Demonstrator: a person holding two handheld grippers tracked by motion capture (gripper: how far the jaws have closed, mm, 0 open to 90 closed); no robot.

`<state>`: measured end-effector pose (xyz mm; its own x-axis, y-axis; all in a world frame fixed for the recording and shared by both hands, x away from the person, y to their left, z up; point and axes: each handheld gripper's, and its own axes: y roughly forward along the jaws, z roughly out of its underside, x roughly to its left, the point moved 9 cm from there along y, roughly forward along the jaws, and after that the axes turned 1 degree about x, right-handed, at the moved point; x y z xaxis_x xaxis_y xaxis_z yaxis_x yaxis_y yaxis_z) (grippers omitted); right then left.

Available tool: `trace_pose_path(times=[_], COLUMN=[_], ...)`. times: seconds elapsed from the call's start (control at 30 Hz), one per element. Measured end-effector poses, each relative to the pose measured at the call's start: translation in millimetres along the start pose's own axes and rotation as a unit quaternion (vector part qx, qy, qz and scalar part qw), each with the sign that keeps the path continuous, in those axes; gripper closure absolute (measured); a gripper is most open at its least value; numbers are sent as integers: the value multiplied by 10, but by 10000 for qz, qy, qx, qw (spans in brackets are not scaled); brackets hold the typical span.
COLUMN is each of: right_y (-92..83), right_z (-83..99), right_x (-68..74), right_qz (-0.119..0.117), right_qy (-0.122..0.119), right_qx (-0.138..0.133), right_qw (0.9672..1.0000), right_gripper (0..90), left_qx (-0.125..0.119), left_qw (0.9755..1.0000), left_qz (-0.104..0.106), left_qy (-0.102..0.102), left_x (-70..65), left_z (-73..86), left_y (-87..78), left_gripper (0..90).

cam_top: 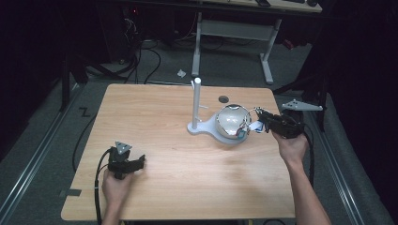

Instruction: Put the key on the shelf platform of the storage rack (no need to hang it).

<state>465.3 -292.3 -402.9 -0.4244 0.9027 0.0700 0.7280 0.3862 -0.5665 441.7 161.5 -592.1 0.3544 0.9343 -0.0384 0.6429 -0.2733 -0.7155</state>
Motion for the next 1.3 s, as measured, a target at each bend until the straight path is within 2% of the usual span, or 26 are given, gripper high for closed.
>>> trace_pose_path(times=[0.37,0.67,1.0,1.3], right_y=[204,390,584,720], right_z=[-70,-120,-73,-22], right_x=[-55,-26,2,26], right_qz=[129,166,155,188], right_qy=[49,28,105,70], right_qx=[55,94,196,283], right_qw=[9999,9998,9996,9994], right_gripper=[801,801,801,801], left_qx=[1,2,-2,-4], left_qw=[10000,10000,10000,10000], left_qz=[-3,-2,3,2], left_qy=[5,8,-1,-7], left_x=[0,0,0,1], left_z=[0,0,0,0], left_y=[0,0,0,0], left_gripper=[230,230,229,230])
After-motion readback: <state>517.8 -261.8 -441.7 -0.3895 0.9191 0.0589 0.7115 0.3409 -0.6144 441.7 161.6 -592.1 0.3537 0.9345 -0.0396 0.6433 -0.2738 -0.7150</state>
